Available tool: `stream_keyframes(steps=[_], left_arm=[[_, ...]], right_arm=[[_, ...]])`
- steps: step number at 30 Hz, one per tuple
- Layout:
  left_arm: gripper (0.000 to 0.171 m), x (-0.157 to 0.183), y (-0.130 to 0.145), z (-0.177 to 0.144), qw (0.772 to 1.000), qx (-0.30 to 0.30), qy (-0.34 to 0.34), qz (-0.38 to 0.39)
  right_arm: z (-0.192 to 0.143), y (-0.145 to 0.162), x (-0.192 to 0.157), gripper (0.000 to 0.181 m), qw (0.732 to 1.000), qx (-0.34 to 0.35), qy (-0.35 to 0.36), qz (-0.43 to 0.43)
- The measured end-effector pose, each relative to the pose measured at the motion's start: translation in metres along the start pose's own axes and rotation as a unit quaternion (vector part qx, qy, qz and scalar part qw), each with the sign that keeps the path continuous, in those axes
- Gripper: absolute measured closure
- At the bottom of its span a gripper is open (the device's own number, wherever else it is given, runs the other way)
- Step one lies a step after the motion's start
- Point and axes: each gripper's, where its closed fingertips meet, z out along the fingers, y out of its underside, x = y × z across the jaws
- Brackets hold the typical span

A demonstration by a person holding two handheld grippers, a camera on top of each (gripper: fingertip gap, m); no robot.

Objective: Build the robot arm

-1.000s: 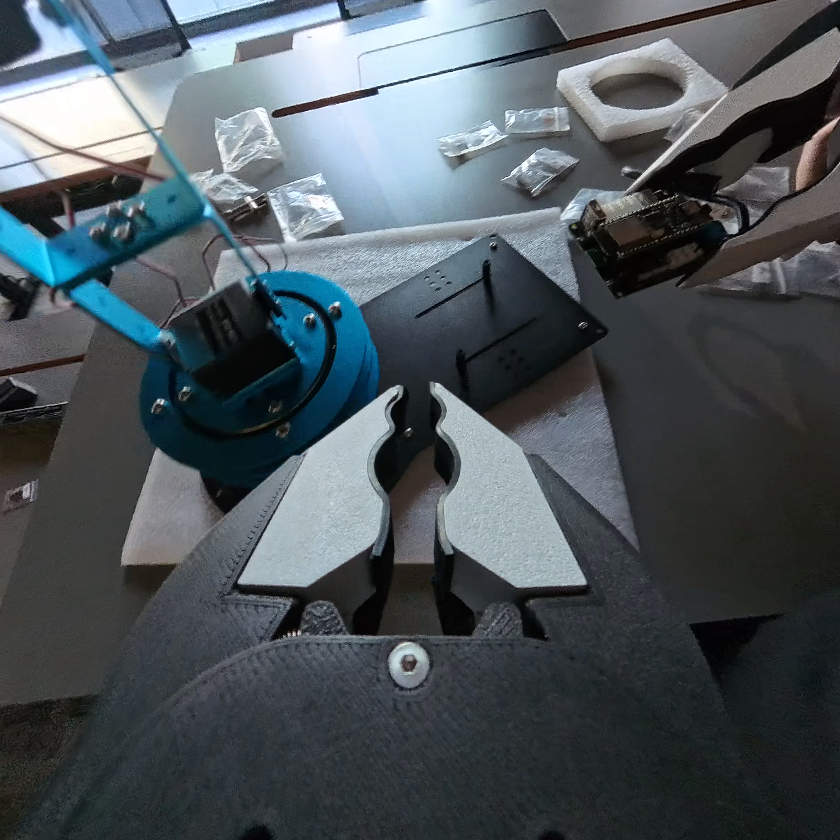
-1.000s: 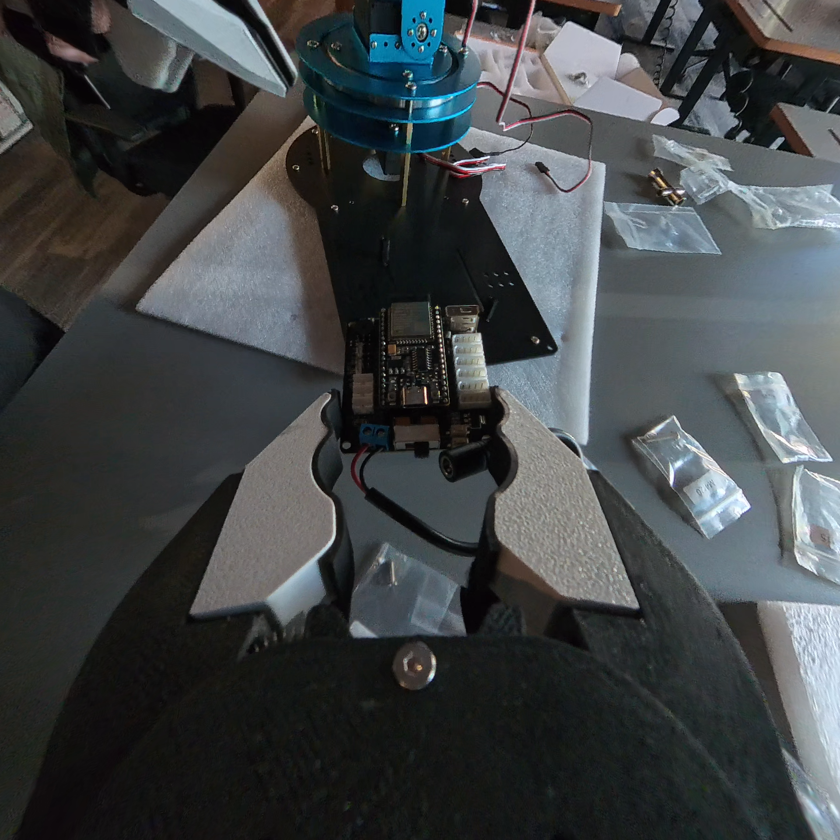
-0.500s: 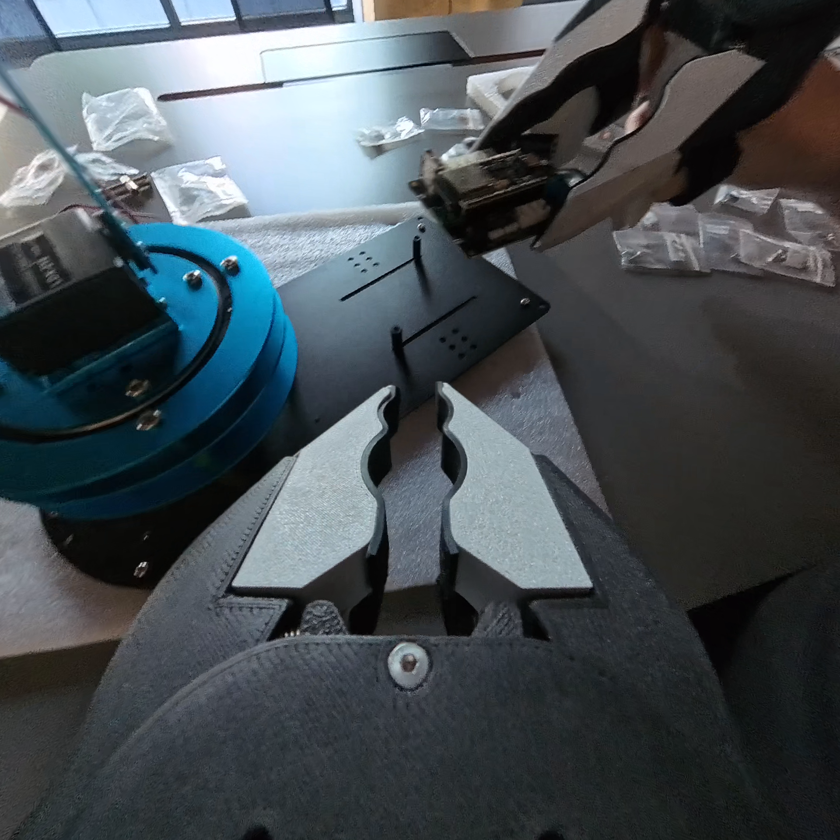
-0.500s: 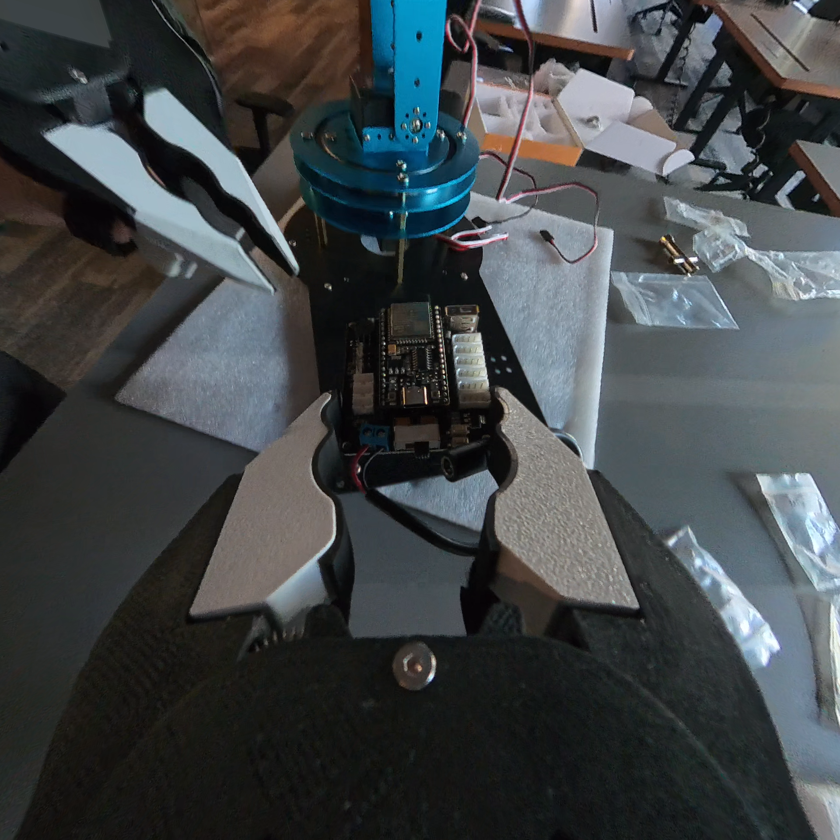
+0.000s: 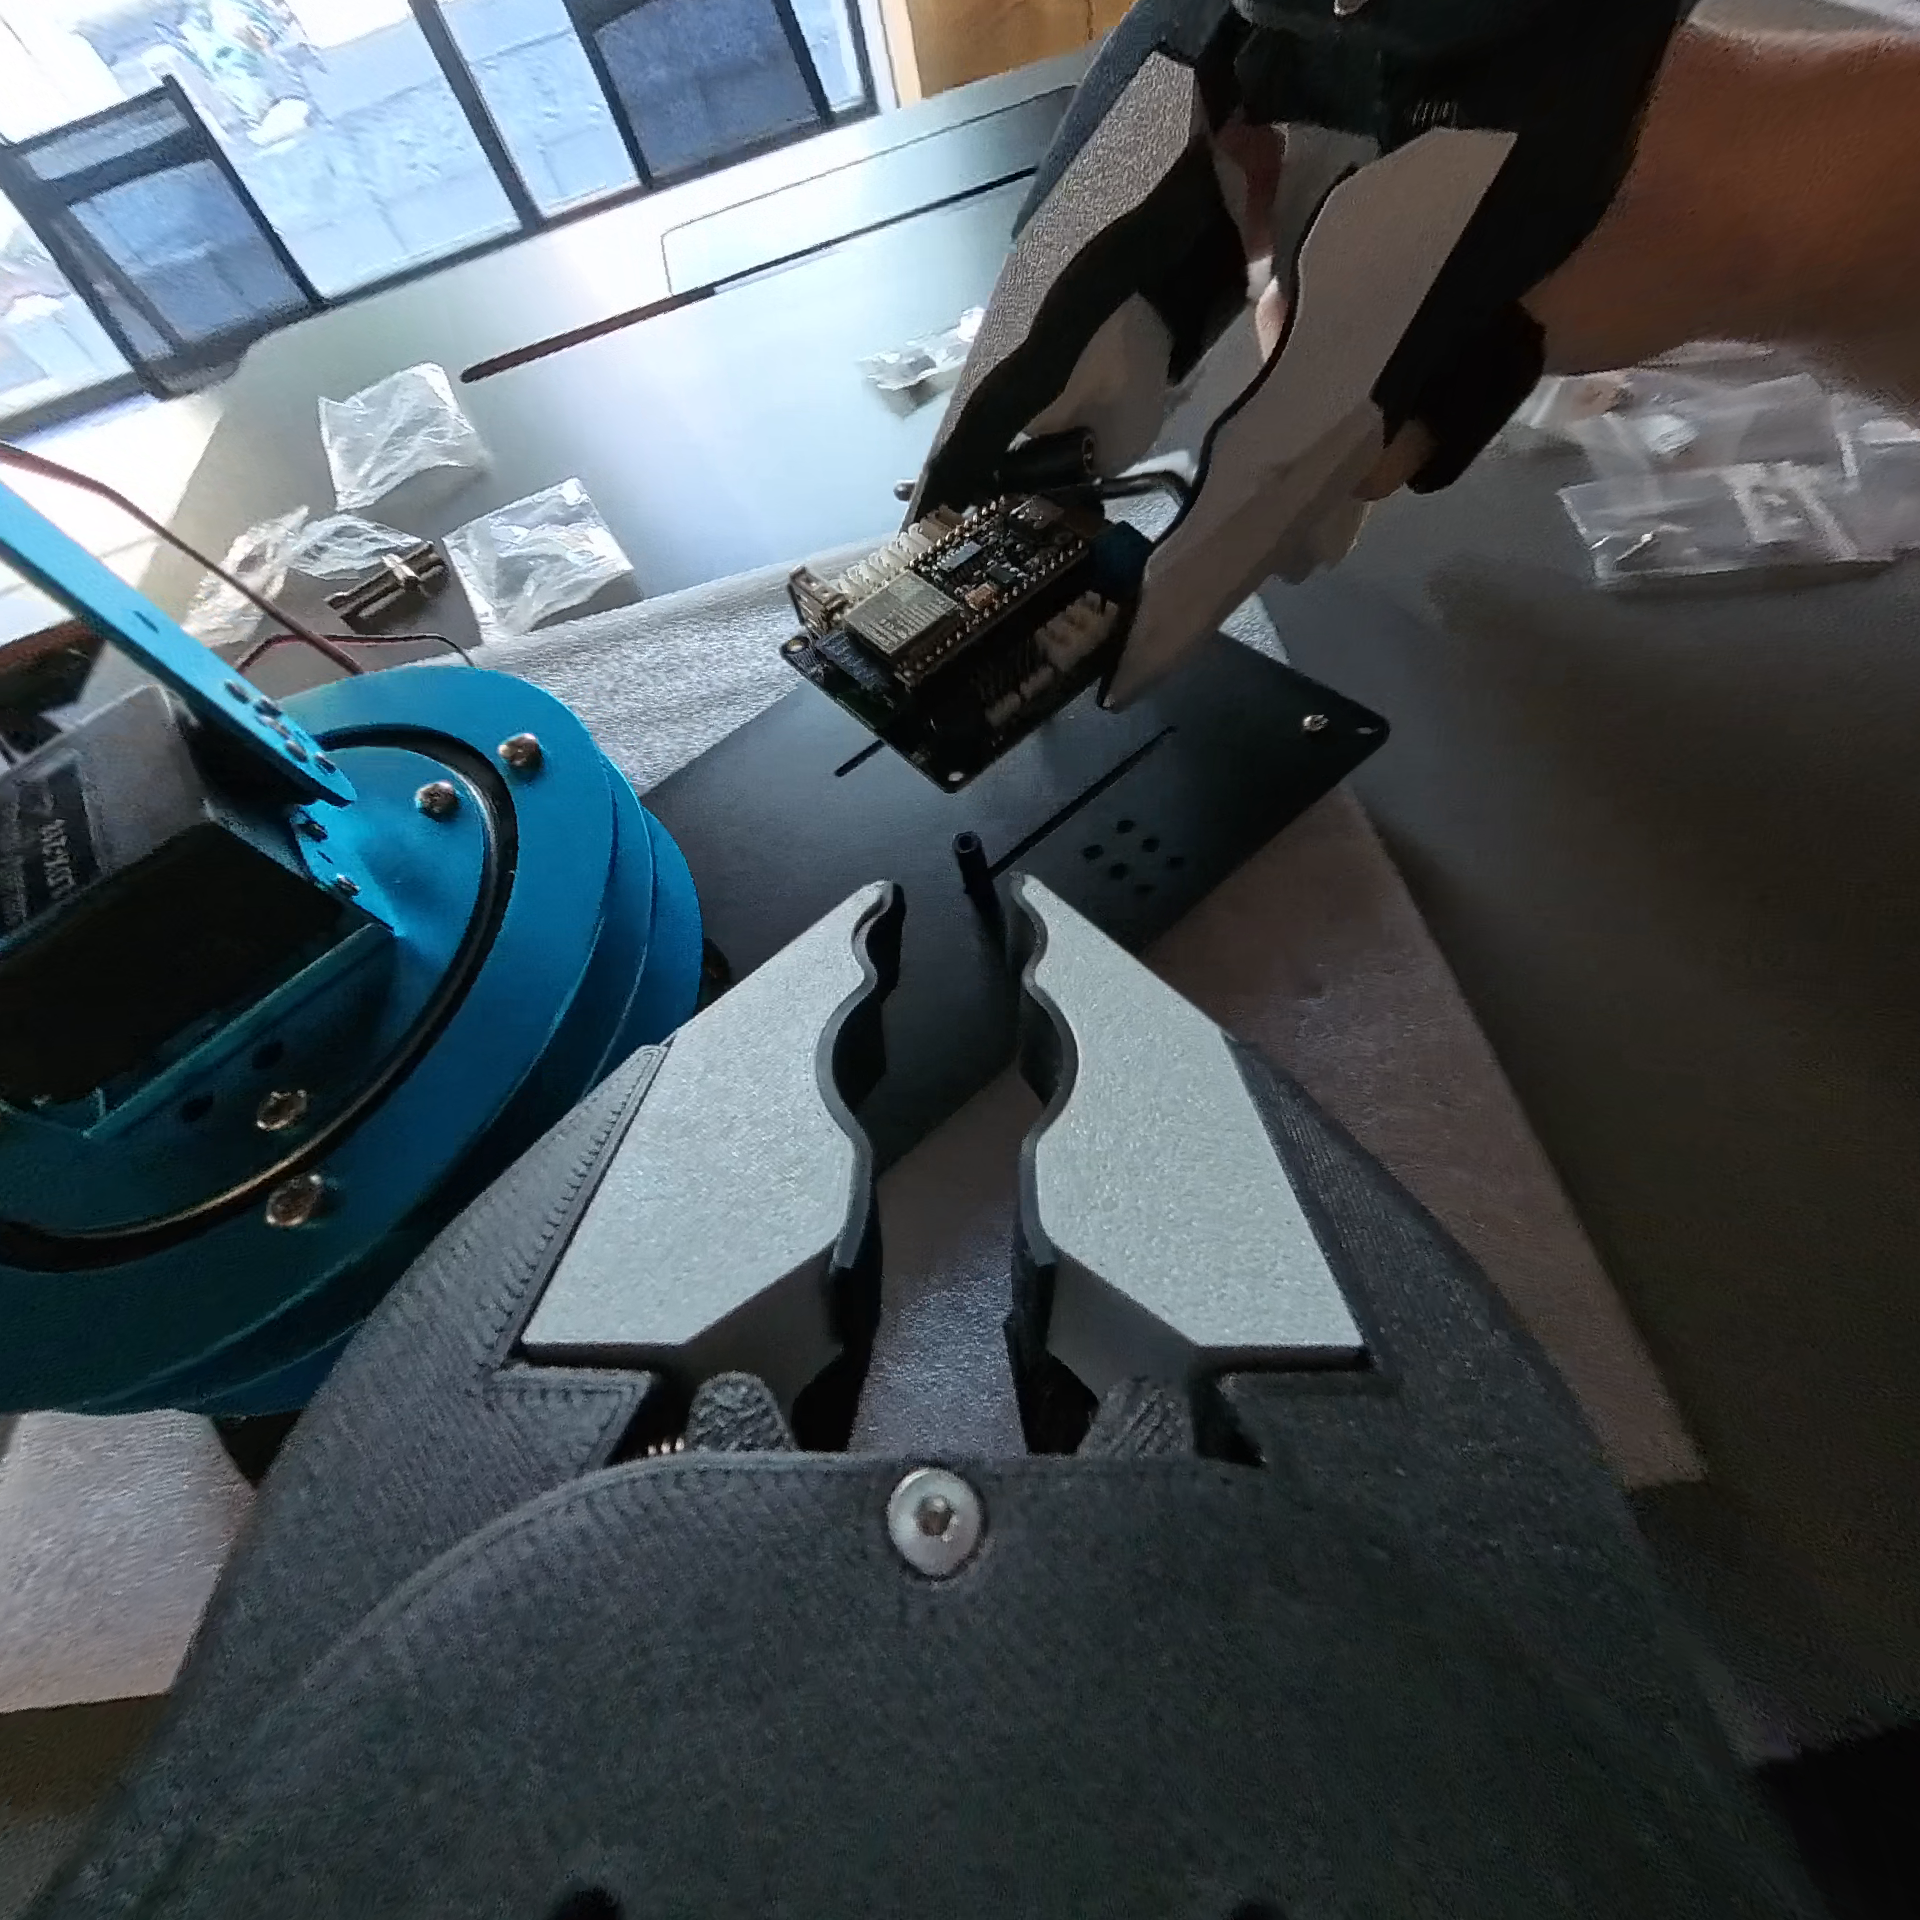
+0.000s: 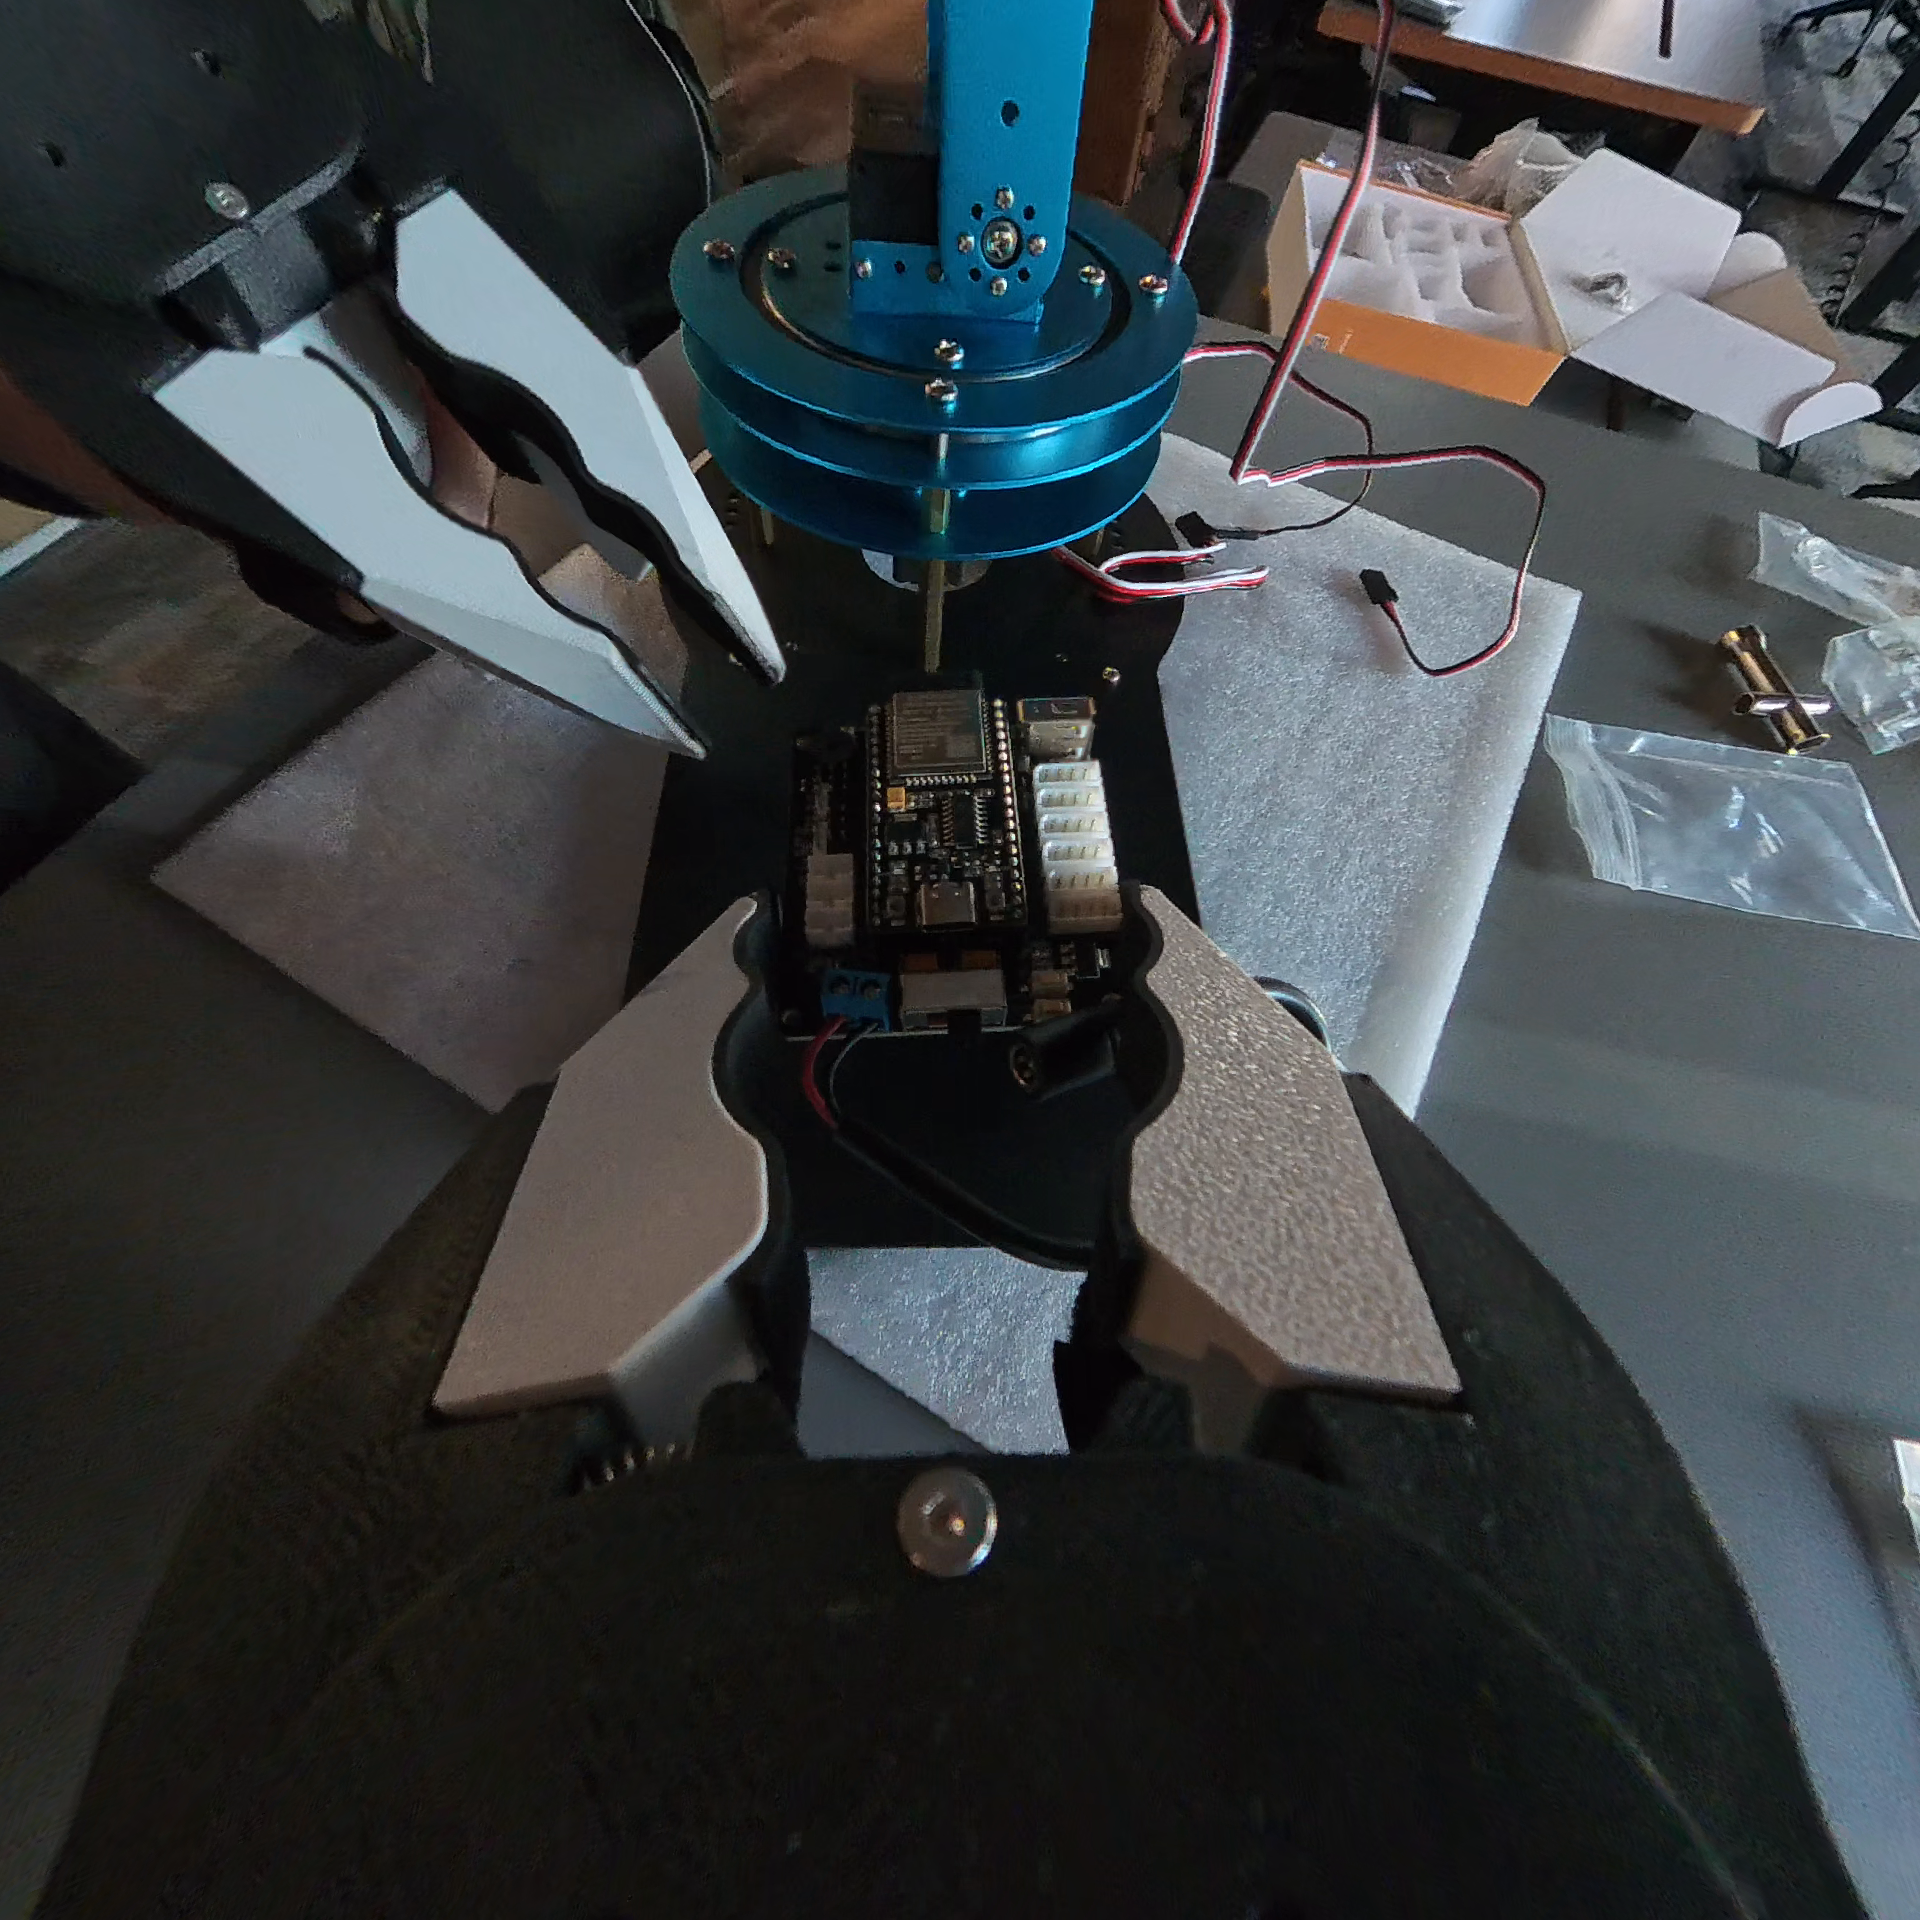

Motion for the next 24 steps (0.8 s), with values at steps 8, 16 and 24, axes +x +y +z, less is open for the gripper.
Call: stream_keyframes(steps=[8,16,24], left_arm=[[0.152,-0.001,0.003,0.004,0.997,-0.011,-0.036,0.072],[0.153,-0.004,0.009,0.010,0.997,-0.028,-0.024,0.068],[0.154,0.000,0.008,0.013,0.996,-0.028,-0.021,0.084]], right_arm=[[0.005,0.006,0.000,0.118,1.000,0.001,-0.002,0.003],[0.007,0.010,-0.001,0.118,1.000,-0.003,-0.005,0.007],[0.008,0.012,-0.002,0.117,1.000,-0.005,-0.004,0.007]])
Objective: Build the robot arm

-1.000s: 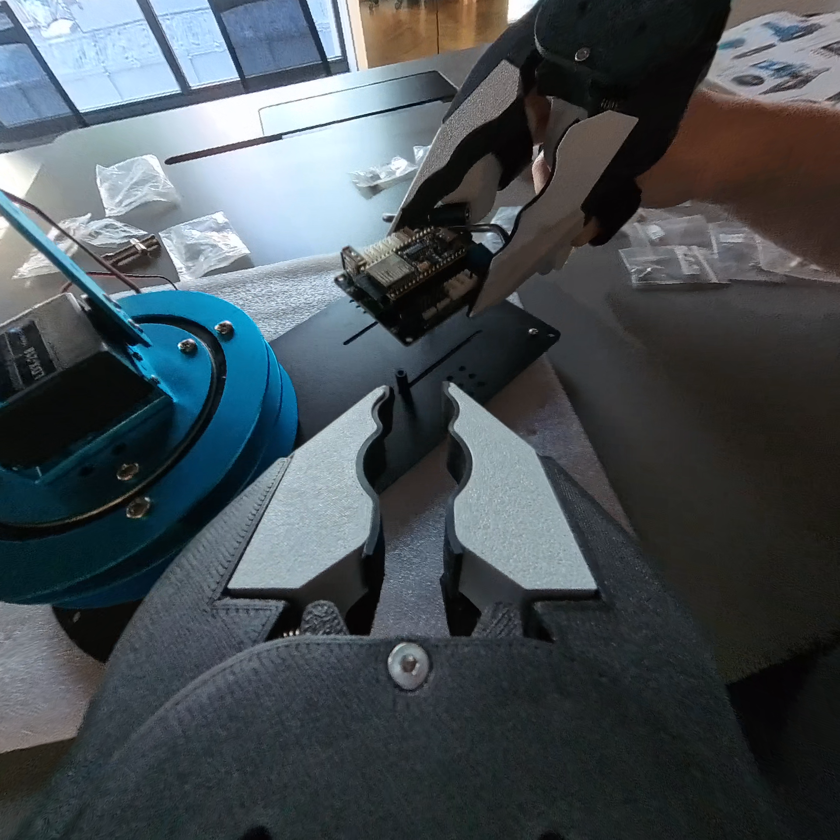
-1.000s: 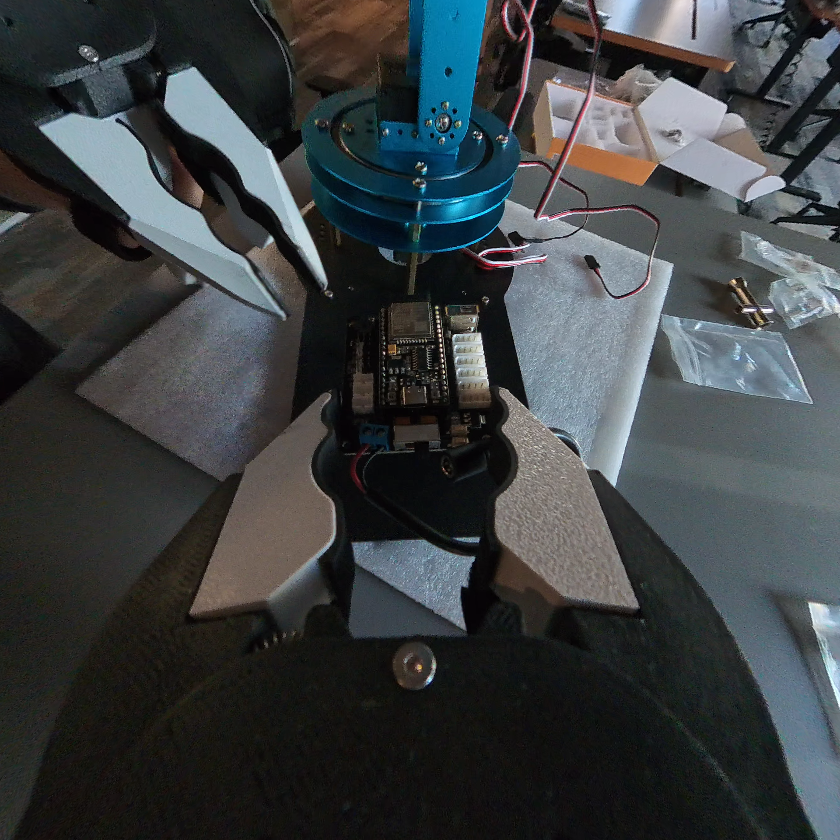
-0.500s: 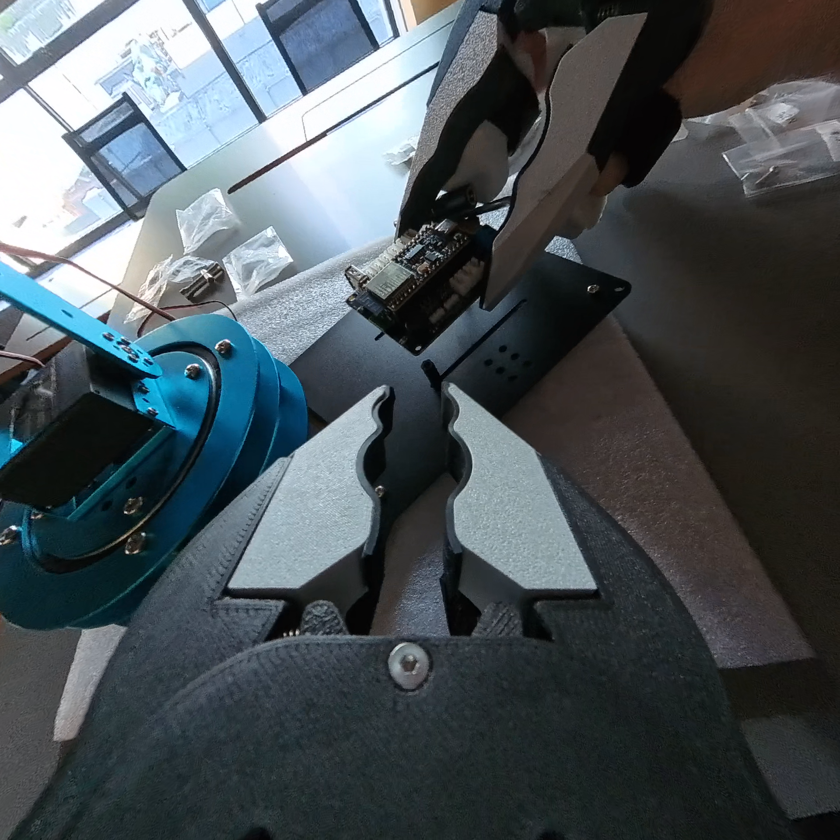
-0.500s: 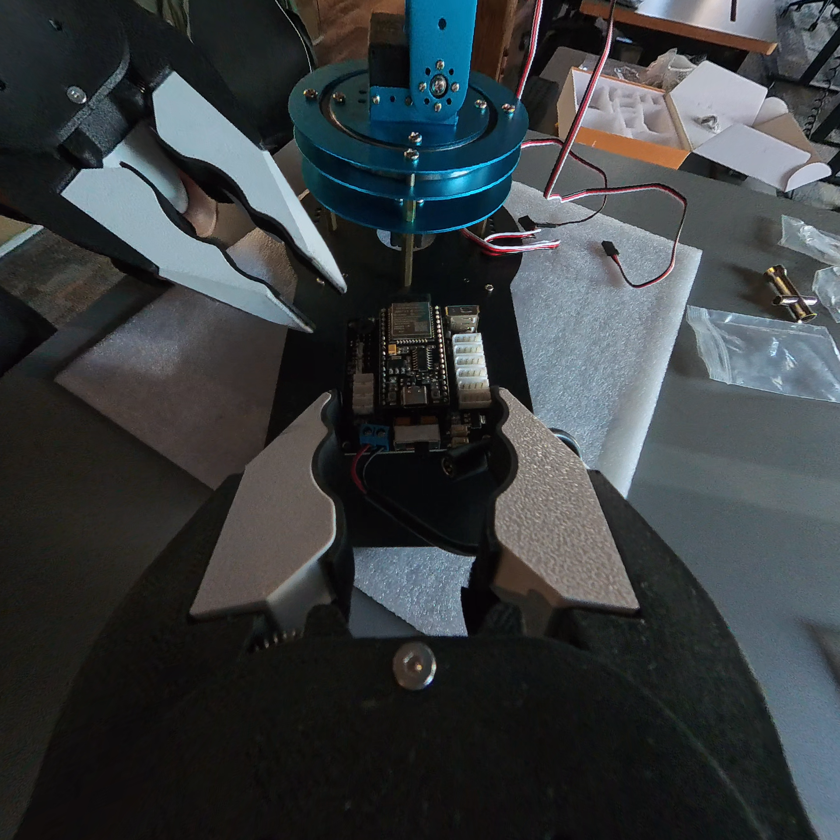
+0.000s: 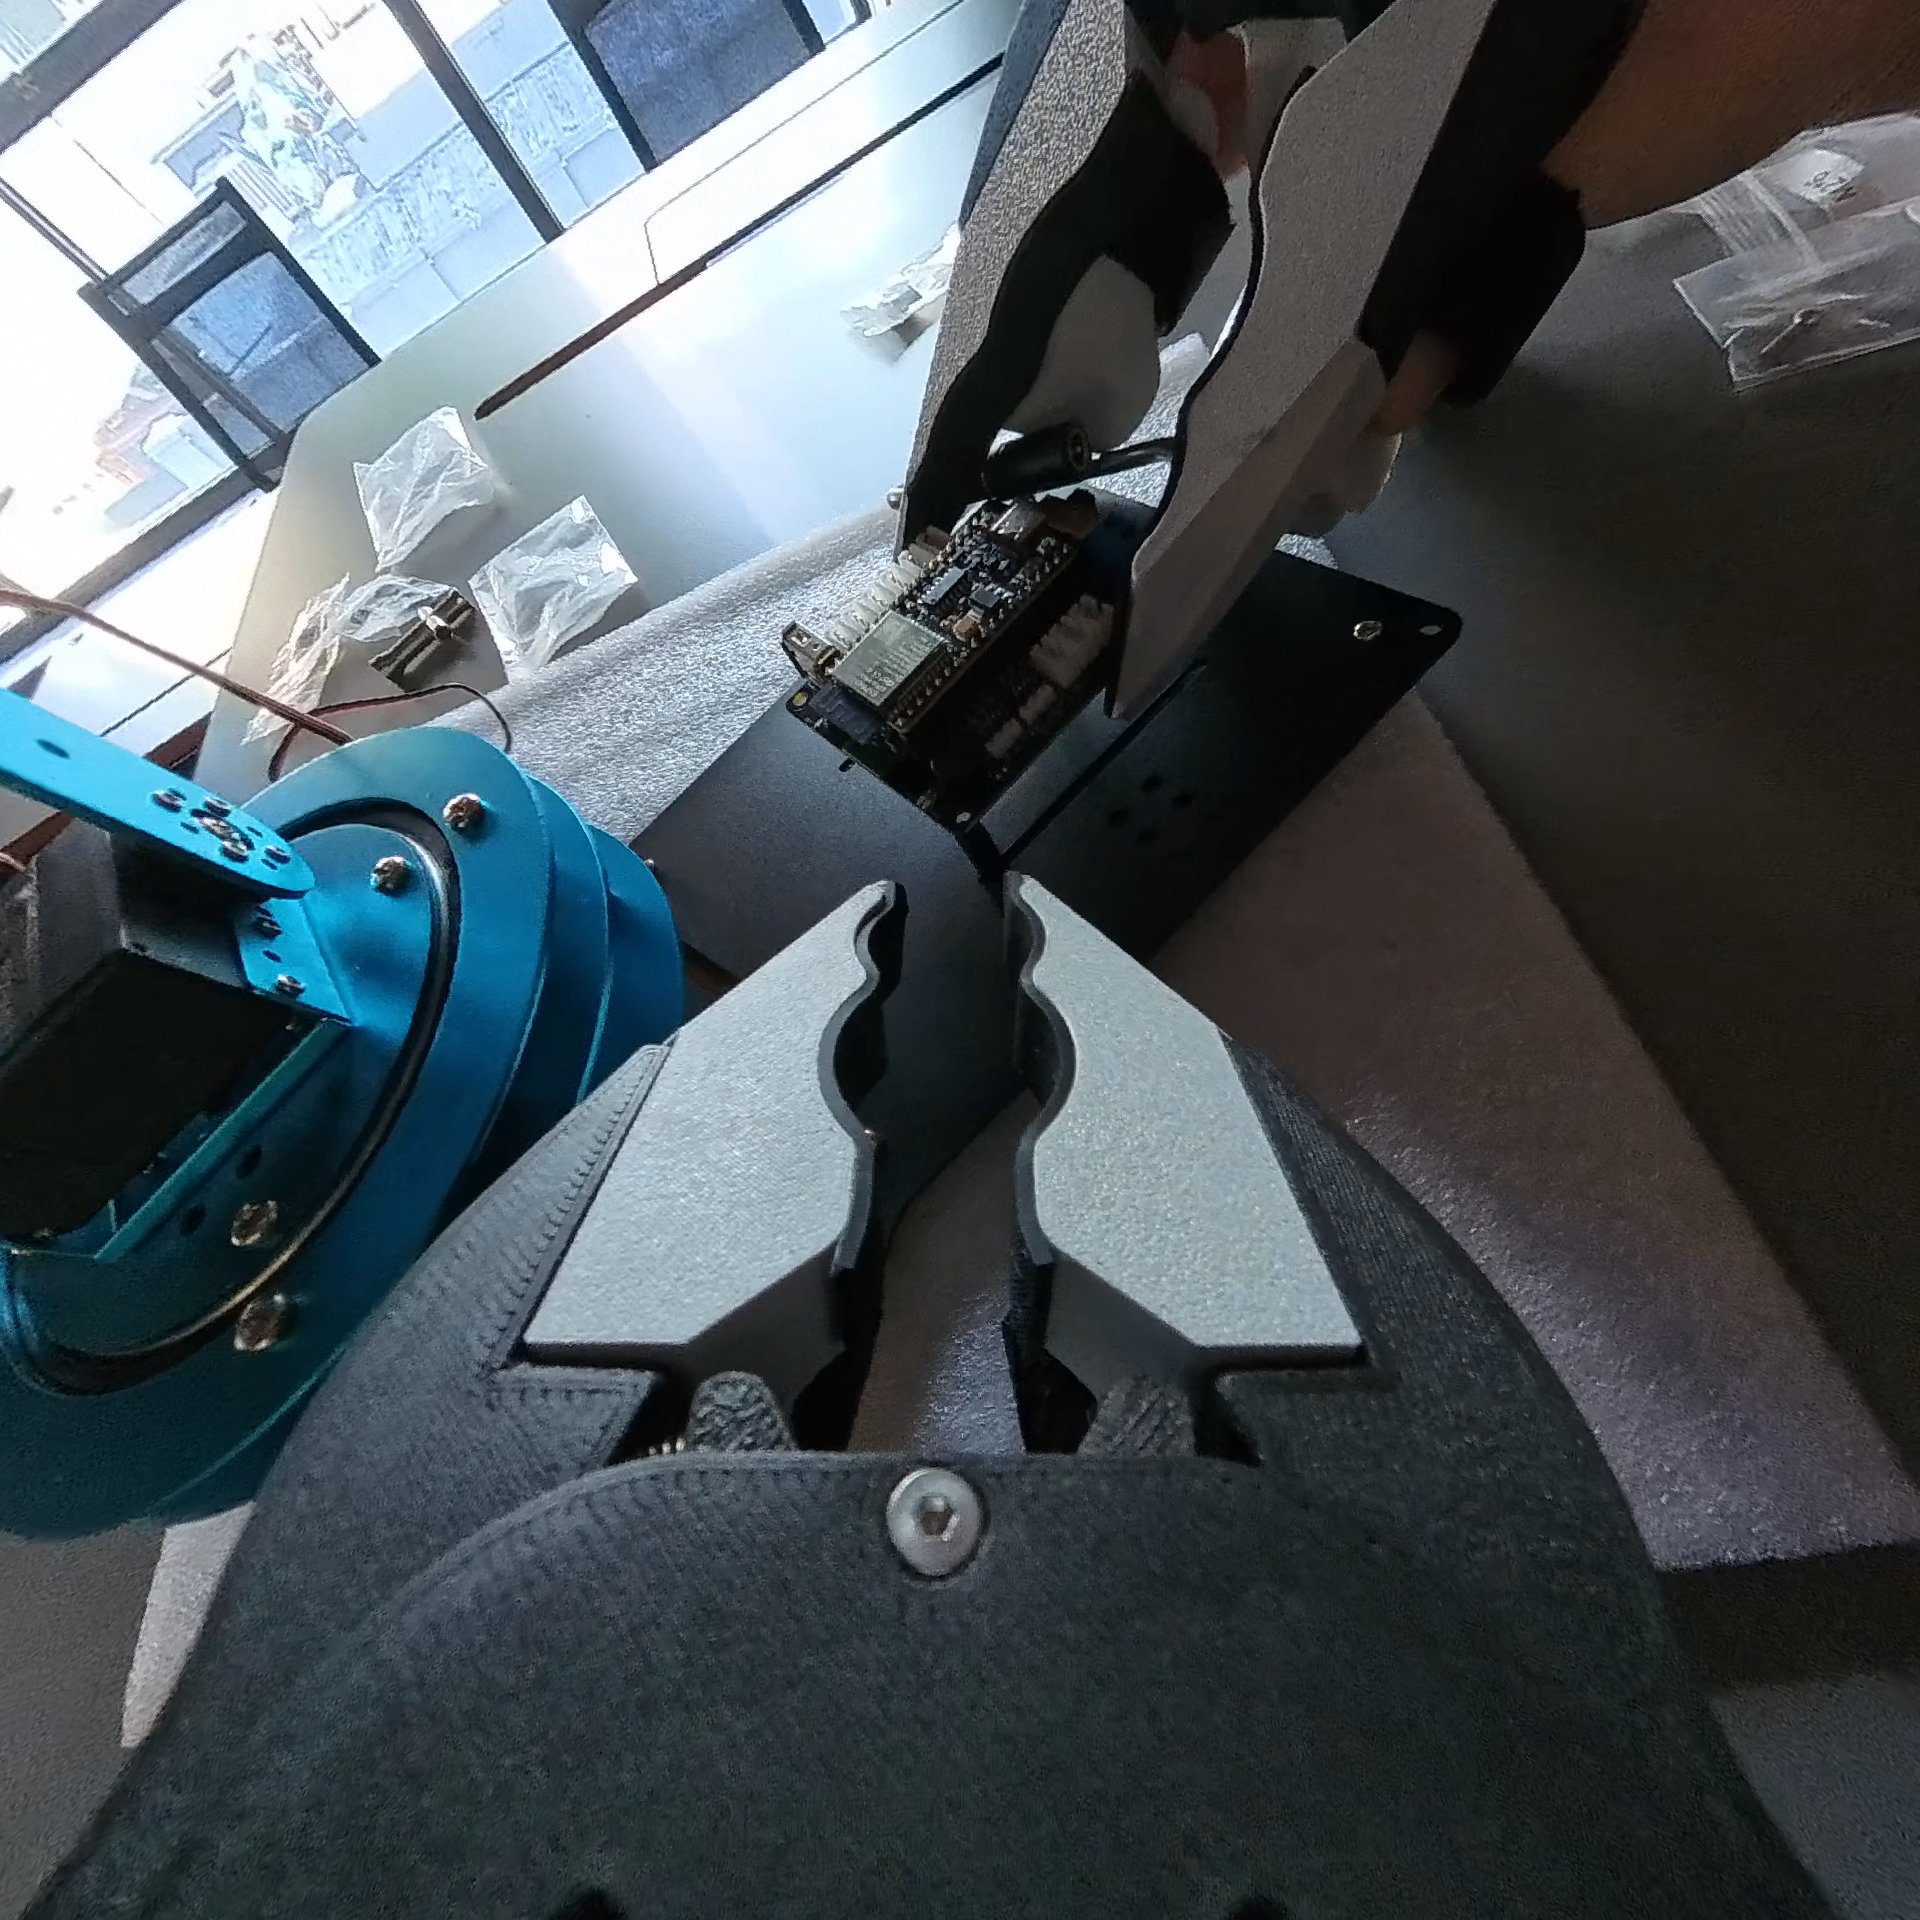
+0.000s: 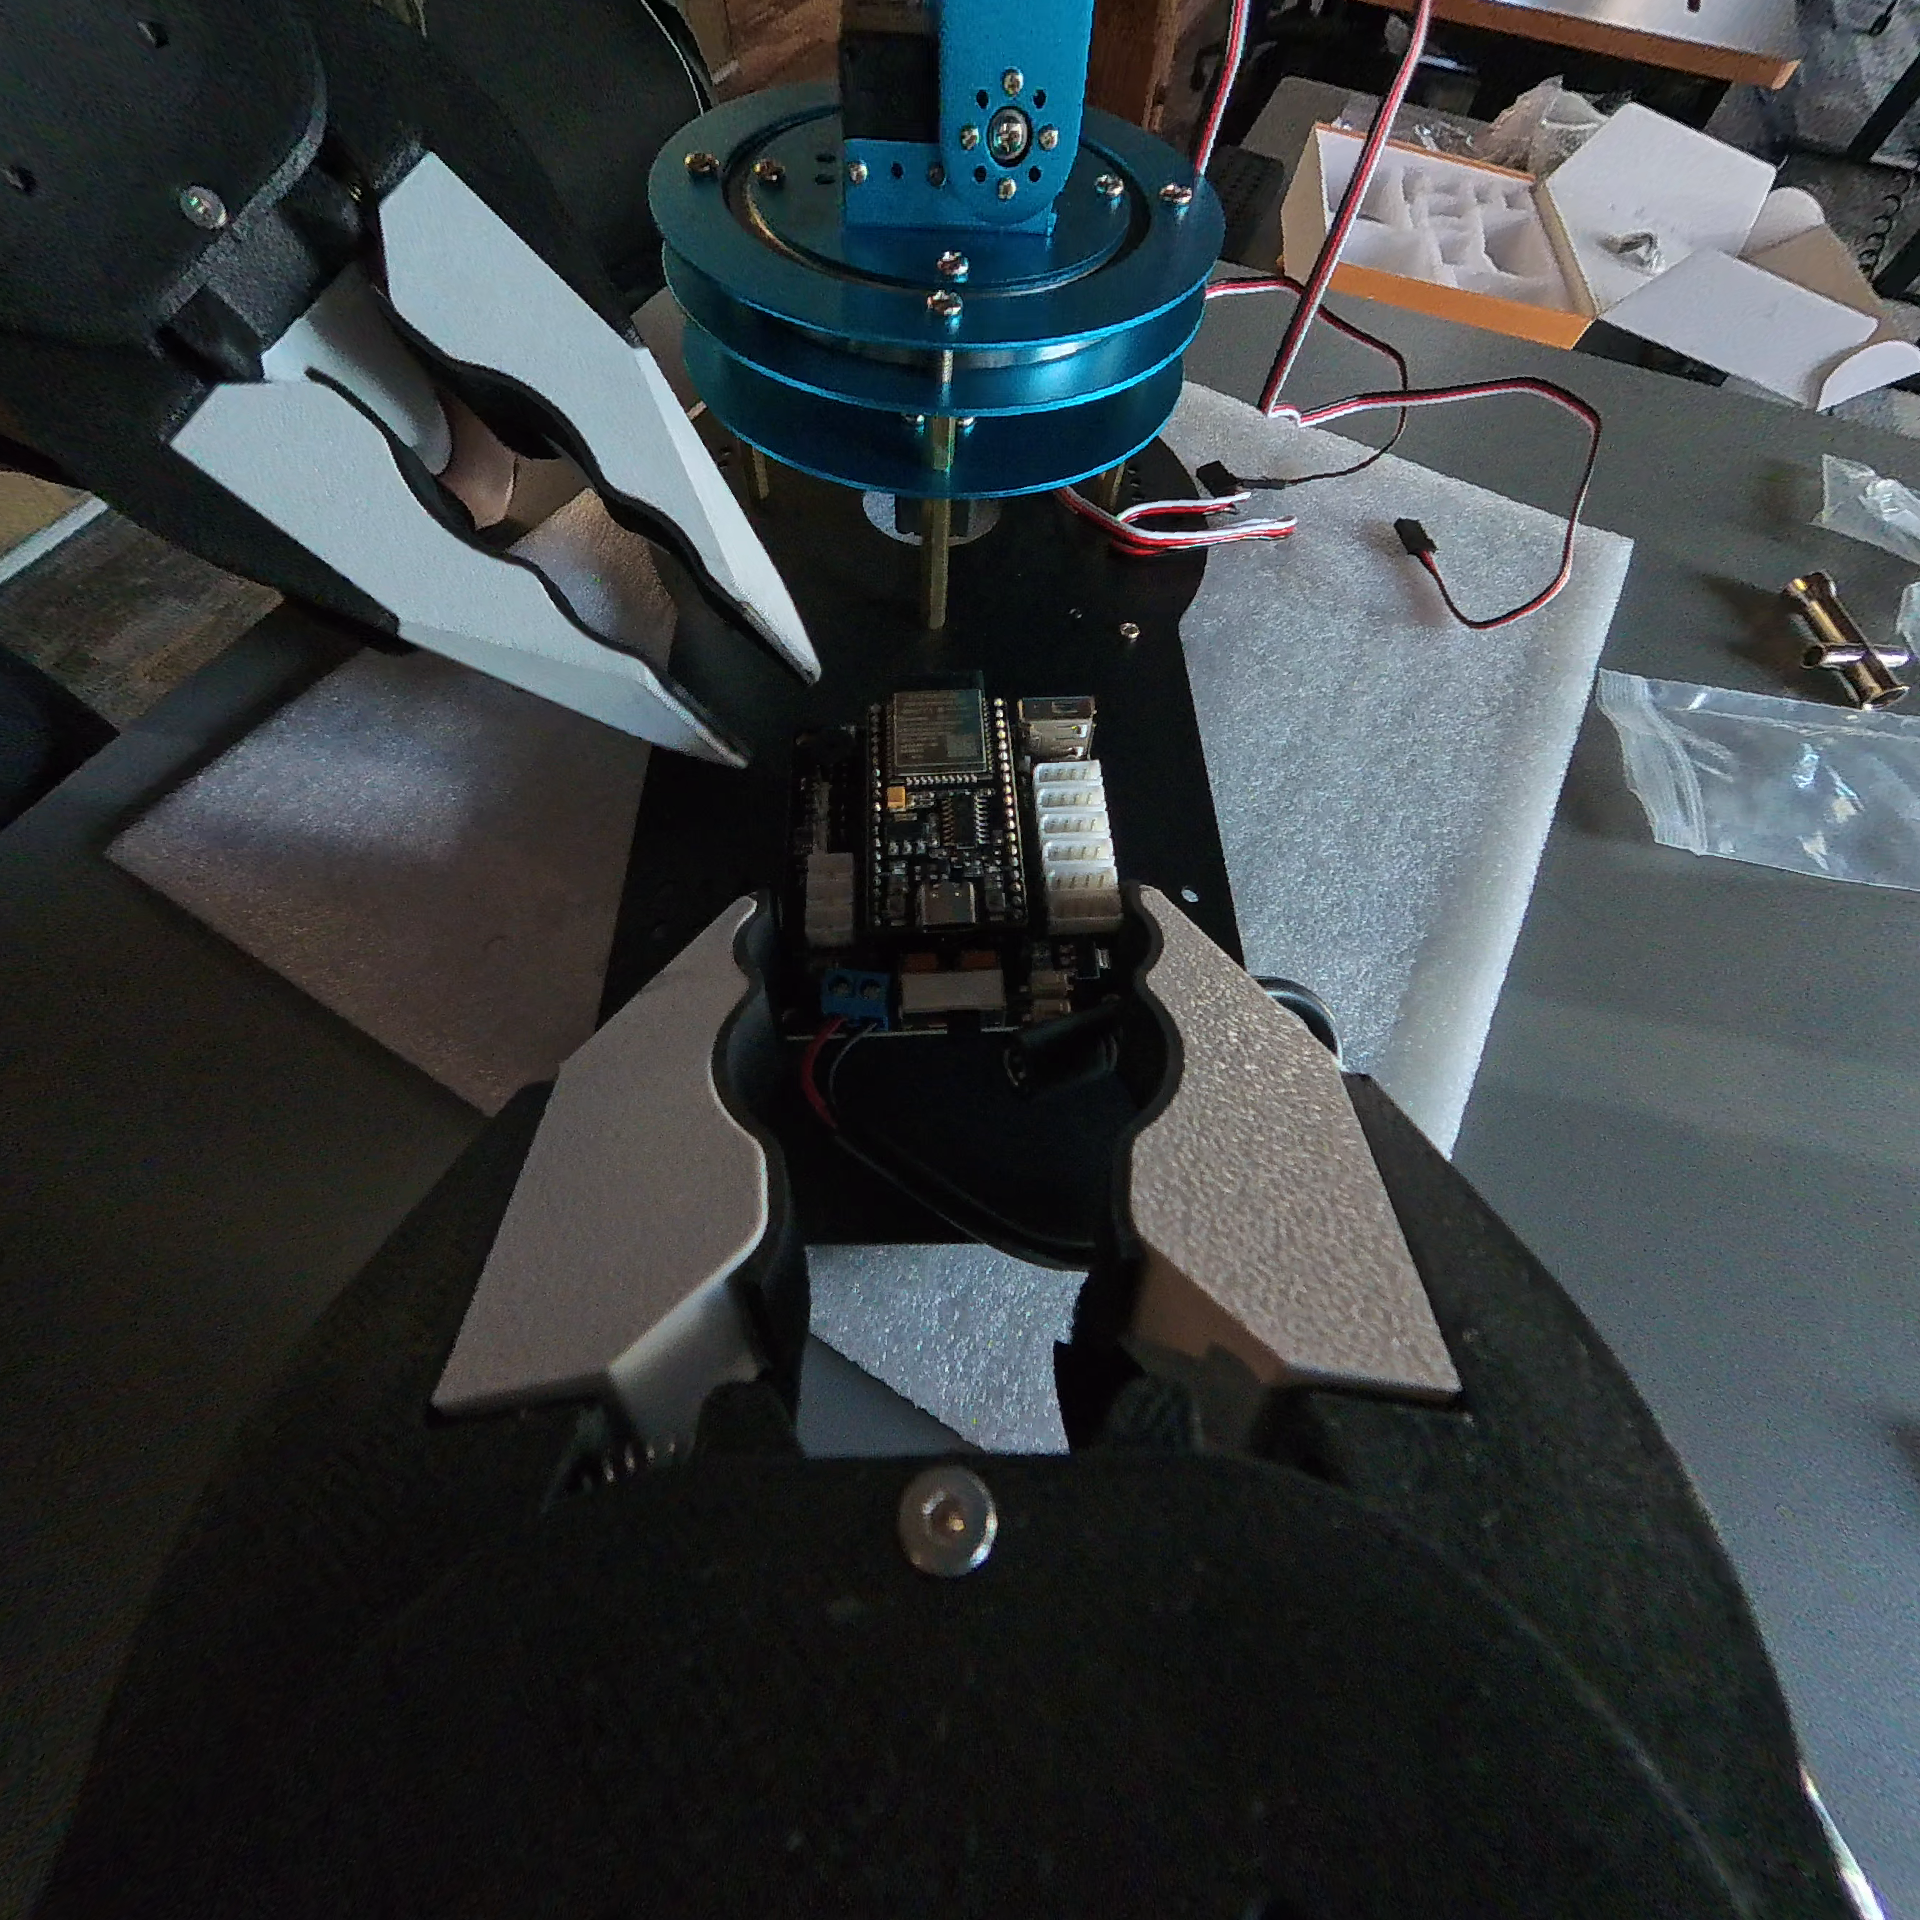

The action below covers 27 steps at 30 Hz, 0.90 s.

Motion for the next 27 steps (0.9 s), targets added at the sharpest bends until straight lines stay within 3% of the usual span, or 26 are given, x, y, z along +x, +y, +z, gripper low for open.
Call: stream_keyframes(steps=[27], left_arm=[[0.143,0.008,-0.015,-0.001,0.999,0.025,0.021,0.034]], right_arm=[[0.001,0.002,0.000,0.118,1.000,-0.003,-0.003,0.006]])
